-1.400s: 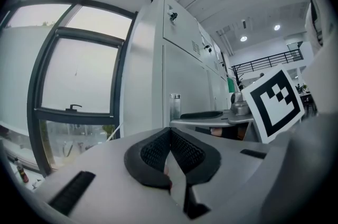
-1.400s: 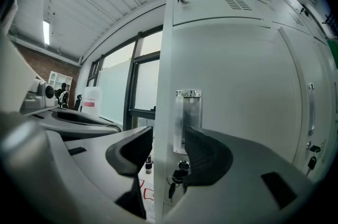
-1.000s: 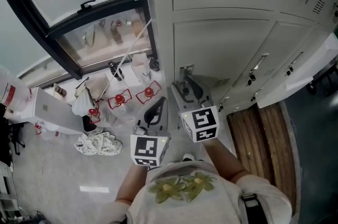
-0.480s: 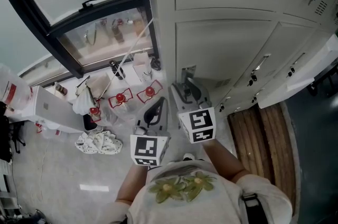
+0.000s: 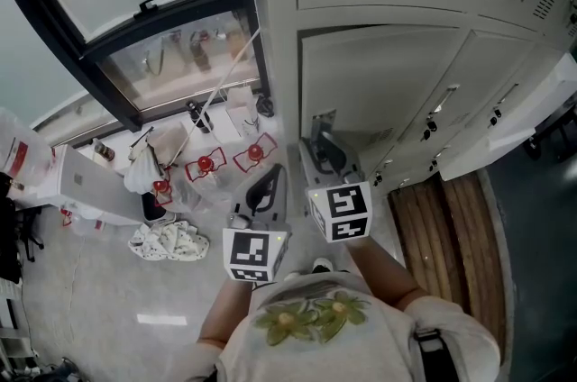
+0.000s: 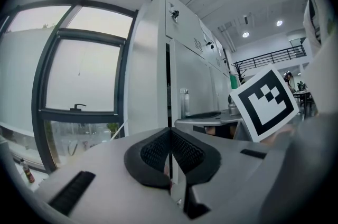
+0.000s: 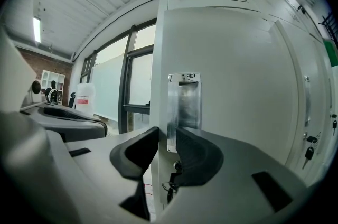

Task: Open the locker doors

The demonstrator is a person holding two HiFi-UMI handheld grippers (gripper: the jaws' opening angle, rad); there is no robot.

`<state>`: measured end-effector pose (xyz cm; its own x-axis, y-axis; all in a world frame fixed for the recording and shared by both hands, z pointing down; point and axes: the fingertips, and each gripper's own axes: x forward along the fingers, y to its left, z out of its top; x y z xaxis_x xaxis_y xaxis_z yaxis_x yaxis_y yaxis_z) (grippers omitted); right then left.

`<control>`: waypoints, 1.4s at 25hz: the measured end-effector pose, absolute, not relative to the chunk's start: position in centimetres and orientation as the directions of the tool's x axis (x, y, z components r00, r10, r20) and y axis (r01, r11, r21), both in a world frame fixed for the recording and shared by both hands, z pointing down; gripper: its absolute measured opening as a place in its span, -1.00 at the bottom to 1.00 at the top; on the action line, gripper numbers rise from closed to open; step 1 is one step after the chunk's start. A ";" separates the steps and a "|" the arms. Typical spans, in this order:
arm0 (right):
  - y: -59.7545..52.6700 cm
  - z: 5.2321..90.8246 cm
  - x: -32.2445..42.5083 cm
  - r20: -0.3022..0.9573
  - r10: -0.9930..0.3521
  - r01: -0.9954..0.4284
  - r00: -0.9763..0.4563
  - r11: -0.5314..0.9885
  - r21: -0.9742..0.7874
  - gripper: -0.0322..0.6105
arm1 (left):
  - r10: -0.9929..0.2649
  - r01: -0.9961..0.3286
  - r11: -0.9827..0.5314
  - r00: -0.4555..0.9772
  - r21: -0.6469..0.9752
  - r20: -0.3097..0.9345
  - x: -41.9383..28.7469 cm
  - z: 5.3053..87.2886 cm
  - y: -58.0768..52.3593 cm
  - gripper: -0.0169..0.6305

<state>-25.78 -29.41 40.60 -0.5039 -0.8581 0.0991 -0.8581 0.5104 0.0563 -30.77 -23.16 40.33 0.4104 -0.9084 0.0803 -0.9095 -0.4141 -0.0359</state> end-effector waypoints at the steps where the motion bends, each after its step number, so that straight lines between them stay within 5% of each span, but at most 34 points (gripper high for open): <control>1: -29.3 40.6 -25.7 0.099 -0.859 -0.860 -0.502 0.508 0.054 -0.53 | -0.908 -0.909 -0.415 0.411 -0.035 0.080 -30.8 40.3 -23.0 -0.86; 35: -24.7 40.6 -23.3 0.111 -0.862 -0.861 -0.495 0.504 0.072 -0.49 | -0.885 -0.886 -0.463 0.460 -0.025 0.073 -28.6 40.7 -19.4 -0.86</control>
<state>-23.30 -24.73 40.62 -0.4948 -0.8619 0.1112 -0.8610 0.5035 0.0716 -28.59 -19.40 40.71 0.4604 -0.8847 0.0729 -0.8859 -0.4632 -0.0254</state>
